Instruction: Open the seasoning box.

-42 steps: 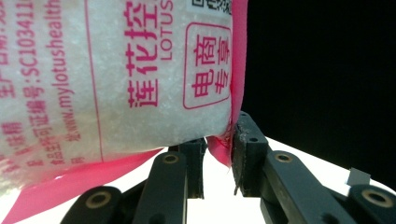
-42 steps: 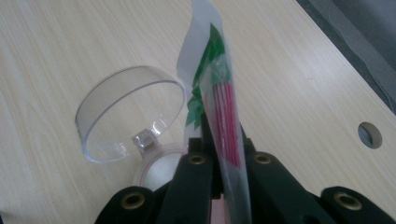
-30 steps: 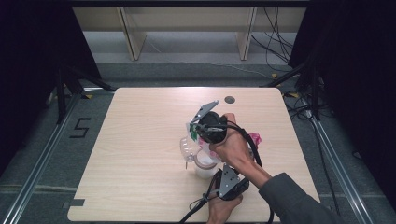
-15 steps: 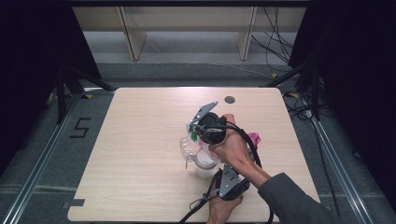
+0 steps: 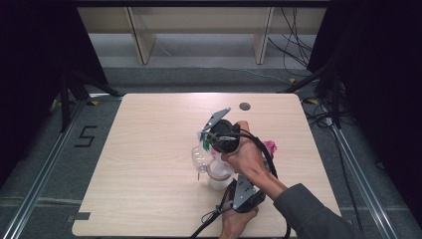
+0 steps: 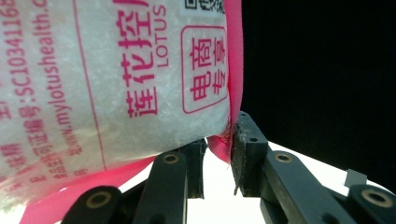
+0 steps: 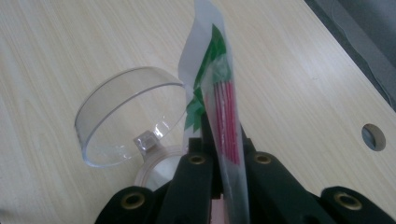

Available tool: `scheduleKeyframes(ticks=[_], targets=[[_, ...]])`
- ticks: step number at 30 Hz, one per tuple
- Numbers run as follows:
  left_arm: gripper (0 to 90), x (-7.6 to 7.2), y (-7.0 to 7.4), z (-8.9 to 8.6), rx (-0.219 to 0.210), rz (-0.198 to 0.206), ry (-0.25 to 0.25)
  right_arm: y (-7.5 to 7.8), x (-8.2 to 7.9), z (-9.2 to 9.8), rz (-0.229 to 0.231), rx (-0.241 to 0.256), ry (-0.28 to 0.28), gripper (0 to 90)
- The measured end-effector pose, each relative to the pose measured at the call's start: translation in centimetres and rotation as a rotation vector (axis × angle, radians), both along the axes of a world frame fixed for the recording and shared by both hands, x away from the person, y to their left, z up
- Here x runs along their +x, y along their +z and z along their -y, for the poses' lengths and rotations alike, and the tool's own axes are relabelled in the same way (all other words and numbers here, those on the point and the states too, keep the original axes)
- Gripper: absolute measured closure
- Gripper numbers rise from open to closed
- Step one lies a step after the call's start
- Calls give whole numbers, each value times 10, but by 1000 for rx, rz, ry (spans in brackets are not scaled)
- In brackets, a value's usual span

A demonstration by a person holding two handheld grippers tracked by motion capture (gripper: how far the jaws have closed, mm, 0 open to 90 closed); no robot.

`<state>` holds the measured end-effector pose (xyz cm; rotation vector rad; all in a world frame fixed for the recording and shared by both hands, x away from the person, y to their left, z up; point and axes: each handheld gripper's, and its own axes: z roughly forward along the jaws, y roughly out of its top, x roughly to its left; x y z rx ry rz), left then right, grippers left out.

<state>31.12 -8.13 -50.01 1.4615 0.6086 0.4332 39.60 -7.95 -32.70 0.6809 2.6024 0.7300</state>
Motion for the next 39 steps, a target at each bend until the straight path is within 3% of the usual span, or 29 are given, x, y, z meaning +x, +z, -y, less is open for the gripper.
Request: scheduleKeyframes(ticks=[18, 39], targets=[[761, -1, -1, 2, 5, -20, -13, -2, 2, 4, -2, 2, -15, 900], [760, -1, 1, 0, 16, -12, -13, -1, 3, 2, -11, -1, -30, 900]])
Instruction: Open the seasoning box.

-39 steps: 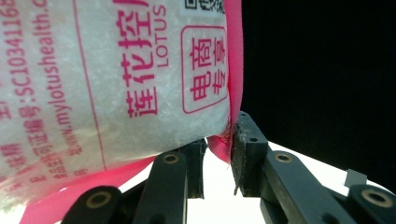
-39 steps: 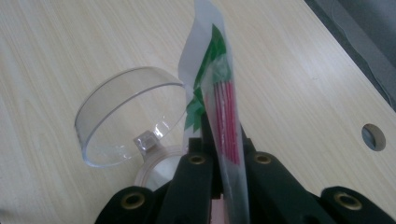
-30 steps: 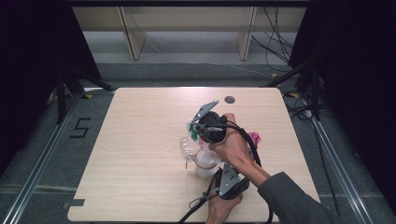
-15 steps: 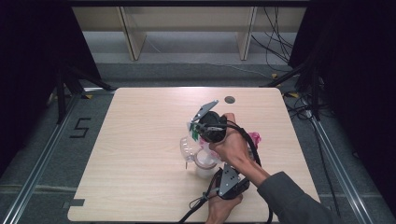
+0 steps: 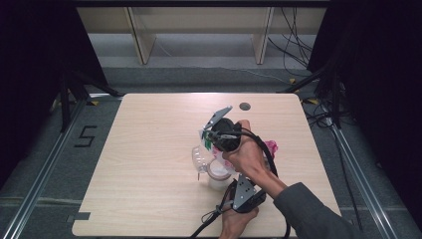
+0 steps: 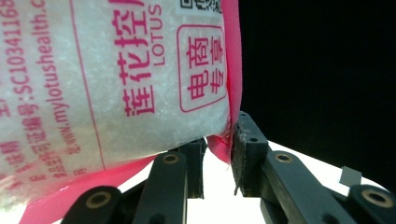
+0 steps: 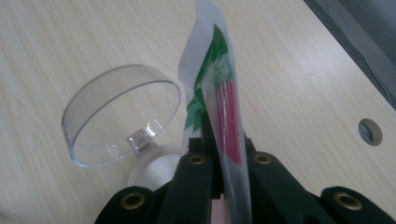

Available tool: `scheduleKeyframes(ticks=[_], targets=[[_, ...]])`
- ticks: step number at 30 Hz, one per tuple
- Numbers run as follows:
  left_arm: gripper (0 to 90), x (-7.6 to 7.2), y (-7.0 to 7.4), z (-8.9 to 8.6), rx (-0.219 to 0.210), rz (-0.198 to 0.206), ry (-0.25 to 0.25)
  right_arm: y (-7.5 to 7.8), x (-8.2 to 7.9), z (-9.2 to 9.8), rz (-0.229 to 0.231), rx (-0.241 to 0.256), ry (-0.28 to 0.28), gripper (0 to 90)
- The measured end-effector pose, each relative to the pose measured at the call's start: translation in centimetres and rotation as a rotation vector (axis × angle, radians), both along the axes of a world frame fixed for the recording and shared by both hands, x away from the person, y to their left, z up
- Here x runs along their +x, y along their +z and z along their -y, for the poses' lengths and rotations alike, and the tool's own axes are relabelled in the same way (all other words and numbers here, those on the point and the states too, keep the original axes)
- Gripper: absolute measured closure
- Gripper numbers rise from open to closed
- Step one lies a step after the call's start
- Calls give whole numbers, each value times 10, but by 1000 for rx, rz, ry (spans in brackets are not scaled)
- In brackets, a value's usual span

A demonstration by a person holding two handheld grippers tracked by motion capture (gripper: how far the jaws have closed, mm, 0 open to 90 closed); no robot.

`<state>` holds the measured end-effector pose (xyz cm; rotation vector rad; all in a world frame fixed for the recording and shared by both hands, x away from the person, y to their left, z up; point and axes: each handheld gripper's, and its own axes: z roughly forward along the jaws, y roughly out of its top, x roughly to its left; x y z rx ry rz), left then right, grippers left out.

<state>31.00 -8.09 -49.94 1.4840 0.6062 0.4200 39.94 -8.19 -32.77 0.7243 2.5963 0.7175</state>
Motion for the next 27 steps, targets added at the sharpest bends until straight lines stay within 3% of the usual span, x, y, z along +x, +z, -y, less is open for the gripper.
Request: scheduleKeyframes(ticks=[4, 5, 6, 8, 13, 27], targets=[[760, 0, -1, 0, 6, 0, 1, -1, 1, -1, 10, -14, 14, 900], [761, 1, -1, -2, 36, 5, 10, -2, 0, -2, 5, -15, 13, 900], [761, 0, 0, 0, 4, 6, 4, -3, 0, -3, 4, -17, 12, 900], [761, 1, 0, 0, -2, 6, 6, -2, -1, -4, 8, -20, 22, 900], [761, 1, -1, -2, 39, 4, 8, -3, 1, -3, 2, -19, 13, 900], [762, 2, -1, -3, 42, 0, 6, -4, 3, -2, 5, -11, 0, 900]])
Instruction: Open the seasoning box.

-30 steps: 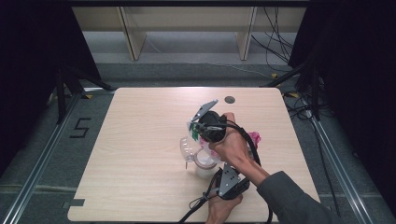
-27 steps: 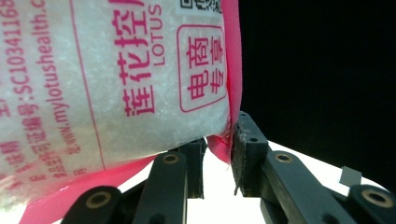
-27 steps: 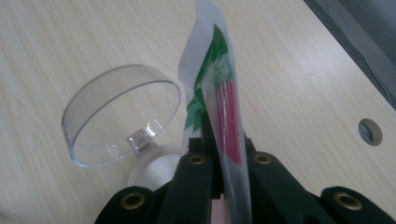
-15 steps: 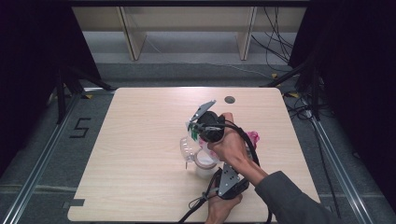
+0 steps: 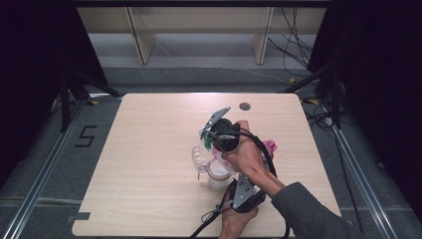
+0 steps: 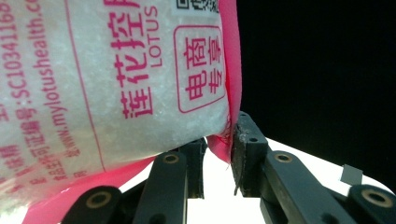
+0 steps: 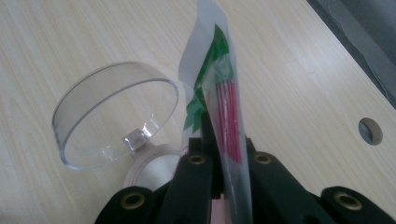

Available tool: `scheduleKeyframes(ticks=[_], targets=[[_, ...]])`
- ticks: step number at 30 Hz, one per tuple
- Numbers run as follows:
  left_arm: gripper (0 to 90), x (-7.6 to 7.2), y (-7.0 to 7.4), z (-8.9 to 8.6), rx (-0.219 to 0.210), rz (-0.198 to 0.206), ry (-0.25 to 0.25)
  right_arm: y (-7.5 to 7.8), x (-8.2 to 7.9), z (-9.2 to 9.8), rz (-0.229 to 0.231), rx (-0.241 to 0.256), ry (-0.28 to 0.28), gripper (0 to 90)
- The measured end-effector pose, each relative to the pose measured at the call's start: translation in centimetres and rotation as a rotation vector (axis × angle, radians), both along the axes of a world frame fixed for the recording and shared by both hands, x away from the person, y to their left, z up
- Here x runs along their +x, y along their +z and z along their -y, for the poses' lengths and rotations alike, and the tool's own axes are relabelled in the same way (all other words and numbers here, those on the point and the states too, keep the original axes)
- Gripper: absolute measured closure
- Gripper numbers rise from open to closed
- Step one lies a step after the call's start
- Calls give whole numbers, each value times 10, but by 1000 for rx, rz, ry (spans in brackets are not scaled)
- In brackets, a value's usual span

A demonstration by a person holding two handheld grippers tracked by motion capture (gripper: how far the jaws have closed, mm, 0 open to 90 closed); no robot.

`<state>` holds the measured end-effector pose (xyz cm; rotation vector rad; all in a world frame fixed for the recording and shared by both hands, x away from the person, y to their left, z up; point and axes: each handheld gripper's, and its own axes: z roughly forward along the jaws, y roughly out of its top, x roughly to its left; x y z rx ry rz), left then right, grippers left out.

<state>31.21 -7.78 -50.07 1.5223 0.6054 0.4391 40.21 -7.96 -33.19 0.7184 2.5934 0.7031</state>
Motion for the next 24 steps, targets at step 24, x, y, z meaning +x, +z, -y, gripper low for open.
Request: scheduleKeyframes(ticks=[24], targets=[[762, 0, -1, 0, 1, -2, -1, -1, 4, 2, 3, 5, -1, 900]])
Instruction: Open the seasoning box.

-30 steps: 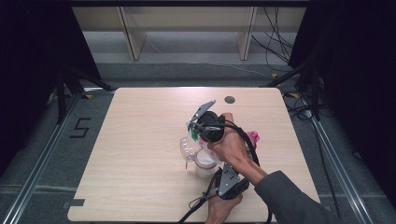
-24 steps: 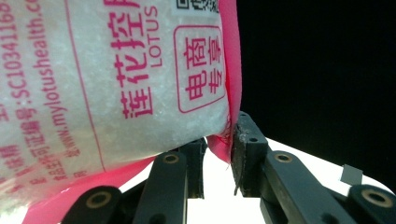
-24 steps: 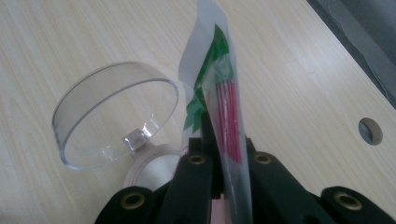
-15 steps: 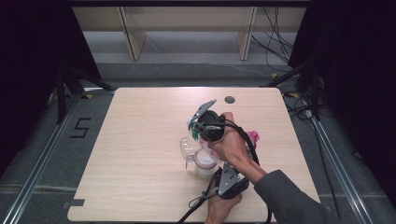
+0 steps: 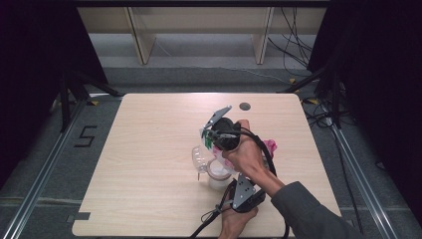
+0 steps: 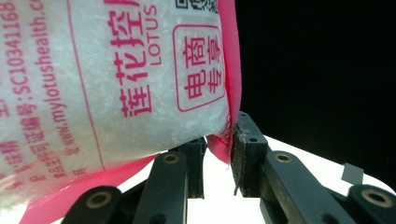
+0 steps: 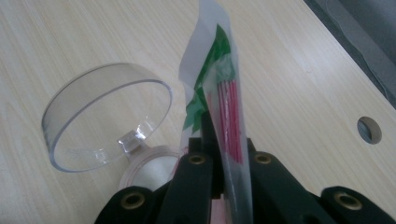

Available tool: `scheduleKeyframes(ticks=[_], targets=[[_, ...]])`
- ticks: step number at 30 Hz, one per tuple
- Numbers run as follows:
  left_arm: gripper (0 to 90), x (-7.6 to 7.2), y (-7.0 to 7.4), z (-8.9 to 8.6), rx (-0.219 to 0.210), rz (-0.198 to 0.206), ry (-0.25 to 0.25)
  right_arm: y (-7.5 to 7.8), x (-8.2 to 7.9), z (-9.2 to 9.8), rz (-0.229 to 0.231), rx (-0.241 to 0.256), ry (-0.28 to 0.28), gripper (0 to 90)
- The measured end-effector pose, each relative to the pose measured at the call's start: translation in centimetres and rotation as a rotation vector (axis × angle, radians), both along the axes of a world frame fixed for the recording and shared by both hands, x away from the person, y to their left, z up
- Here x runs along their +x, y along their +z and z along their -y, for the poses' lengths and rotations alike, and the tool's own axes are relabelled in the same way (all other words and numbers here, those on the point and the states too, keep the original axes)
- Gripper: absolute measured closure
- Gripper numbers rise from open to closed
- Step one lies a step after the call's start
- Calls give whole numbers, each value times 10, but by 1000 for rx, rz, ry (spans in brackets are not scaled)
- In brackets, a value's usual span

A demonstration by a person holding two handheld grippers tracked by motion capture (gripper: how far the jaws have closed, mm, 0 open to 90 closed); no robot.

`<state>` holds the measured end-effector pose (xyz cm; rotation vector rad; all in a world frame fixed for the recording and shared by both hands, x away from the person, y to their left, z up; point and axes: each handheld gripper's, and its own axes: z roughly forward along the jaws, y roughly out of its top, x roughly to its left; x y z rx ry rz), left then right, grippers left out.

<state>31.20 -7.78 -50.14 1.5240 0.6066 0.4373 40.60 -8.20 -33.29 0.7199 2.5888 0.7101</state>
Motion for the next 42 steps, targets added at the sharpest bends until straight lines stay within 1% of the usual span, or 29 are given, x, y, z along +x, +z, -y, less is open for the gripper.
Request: scheduleKeyframes(ticks=[1, 2, 3, 6, 10, 12, 14, 16, 17, 18, 19, 20, 21, 22, 23, 24, 25, 26, 27, 28, 31, 33, 34, 35, 36, 37, 39, 40, 42], targets=[[762, 0, 0, 1, 0, 2, 2, 0, 0, 0, 3, -4, 1, 900], [762, 0, 0, 1, -7, 3, 5, -1, 0, 0, -5, -8, 3, 900], [762, 0, 0, 0, 0, 1, 2, -1, 0, 0, -5, -7, 4, 900], [762, 0, 0, 0, 1, 1, 1, 1, 0, 1, 1, 6, 2, 900], [762, 0, 0, 0, 1, 2, 1, 0, 0, 1, 0, 1, 1, 900], [762, 0, 0, 0, 1, 0, 1, 1, 1, 2, 6, 5, -17, 900], [762, 0, 0, 0, 1, 1, 3, 1, 2, 3, -1, 9, -11, 900], [762, 0, 0, 0, 4, -1, -3, 1, 2, 3, 9, 5, -9, 900], [762, 0, -1, 1, 1, -4, -3, -1, 1, 2, 8, -5, -10, 900], [762, -1, -1, 2, -6, -2, 8, -2, 0, 1, -9, -6, -15, 900], [762, 0, 0, 0, 1, 1, 3, -1, 0, 1, -2, -5, -15, 900], [762, 0, -1, 0, -6, -3, 6, 0, 1, 2, 4, 2, -9, 900], [763, 1, -1, -1, 6, -5, -4, 0, 1, 2, 14, 3, -5, 900], [763, 0, -2, 1, -7, -6, 4, -1, 1, 2, 9, -6, -9, 900], [762, 0, -1, 1, -2, -7, 2, -2, 0, 1, -11, -2, -16, 900], [762, 0, -1, 1, -4, -6, 1, -2, 0, 1, -5, -1, -20, 900], [762, 0, -1, 1, -4, -4, 5, -1, 1, 2, 2, 4, -11, 900], [763, 1, -1, 1, 2, 1, 2, -1, 1, 3, -1, 10, -19, 900], [762, 0, -1, 1, 3, -7, -2, -1, 1, 3, -7, 8, -18, 900], [762, 0, -1, 1, 2, -3, -2, -2, 2, 3, 0, -1, -4, 900], [762, 0, -1, 1, -5, -7, 4, -1, 2, 4, 5, 6, -18, 900], [762, 0, -1, 1, -3, -4, 3, -1, 3, 4, 5, 6, -16, 900], [762, 1, -1, 1, 5, -5, -1, -1, 3, 4, 6, 7, -14, 900], [762, 1, -1, 1, 7, -6, -2, -1, 2, 4, 3, 11, -19, 900], [762, 1, -2, 1, 11, -6, -2, -1, 3, 5, 4, 13, -9, 900], [762, 1, -2, 1, 14, -6, -2, -1, 2, 6, 4, 18, -20, 900], [761, 1, -3, 1, 24, -5, -1, -1, 3, 8, 4, 29, -22, 900], [761, 1, -3, 1, 27, -8, -4, -2, 3, 10, 7, 37, -20, 900], [758, 1, -4, 3, 29, -5, 1, -2, 3, 13, 2, 61, -34, 900]])
